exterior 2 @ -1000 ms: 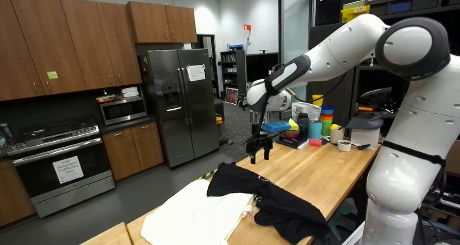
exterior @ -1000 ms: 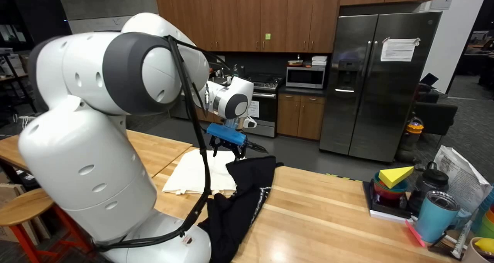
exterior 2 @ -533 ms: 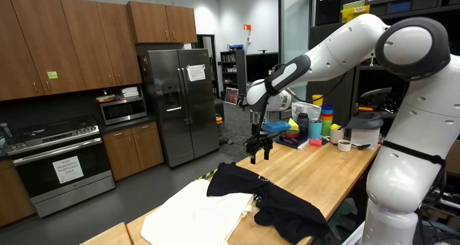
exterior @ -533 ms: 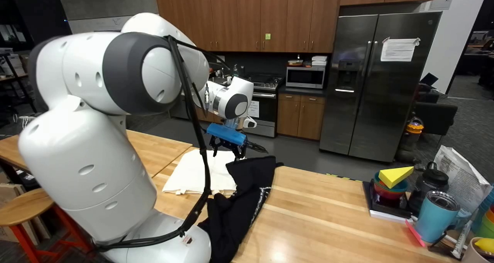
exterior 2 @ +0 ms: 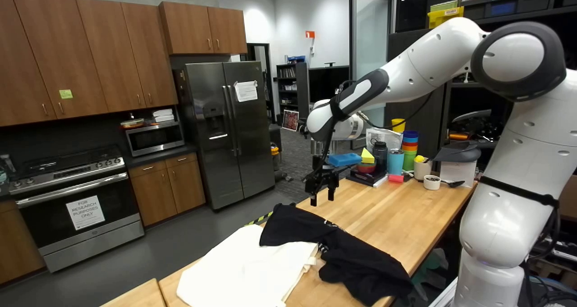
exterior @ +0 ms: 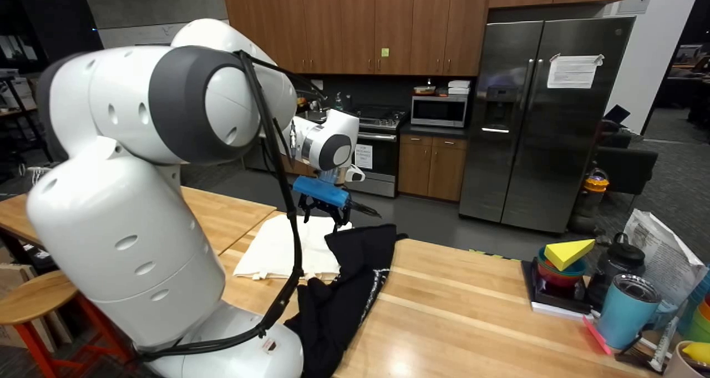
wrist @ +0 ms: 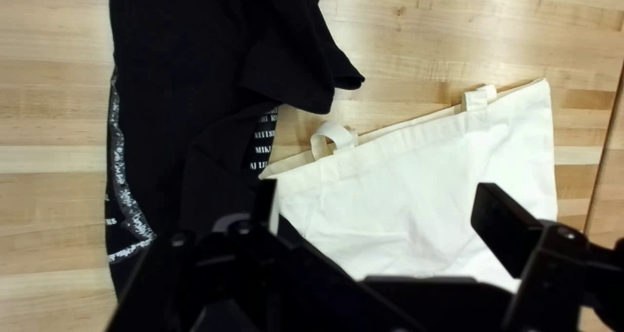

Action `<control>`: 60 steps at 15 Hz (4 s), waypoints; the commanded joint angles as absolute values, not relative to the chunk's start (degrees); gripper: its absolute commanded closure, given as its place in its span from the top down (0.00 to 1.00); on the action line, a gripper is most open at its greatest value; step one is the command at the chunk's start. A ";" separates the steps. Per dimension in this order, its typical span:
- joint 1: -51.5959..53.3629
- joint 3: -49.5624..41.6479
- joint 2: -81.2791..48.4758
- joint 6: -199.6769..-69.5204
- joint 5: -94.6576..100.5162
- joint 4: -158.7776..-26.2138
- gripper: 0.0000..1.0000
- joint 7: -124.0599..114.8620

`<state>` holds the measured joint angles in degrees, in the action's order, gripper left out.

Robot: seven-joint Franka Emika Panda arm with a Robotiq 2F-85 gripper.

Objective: Unfold the black shirt

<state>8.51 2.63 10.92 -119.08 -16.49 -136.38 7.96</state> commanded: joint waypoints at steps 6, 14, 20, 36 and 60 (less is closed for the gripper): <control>8.58 6.60 3.19 -121.91 -19.84 -128.20 1.00 -4.29; 9.79 8.76 -8.50 -123.66 -11.50 -119.27 1.00 -23.36; 11.56 8.15 -15.47 -117.57 -6.95 -111.93 1.00 -27.99; 11.97 8.90 -22.98 -116.89 -18.39 -103.23 1.00 -29.69; 15.98 1.67 -22.84 -142.68 -5.40 -110.37 1.00 -41.88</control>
<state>14.65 2.56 -25.91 -138.62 -10.80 -106.06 -44.00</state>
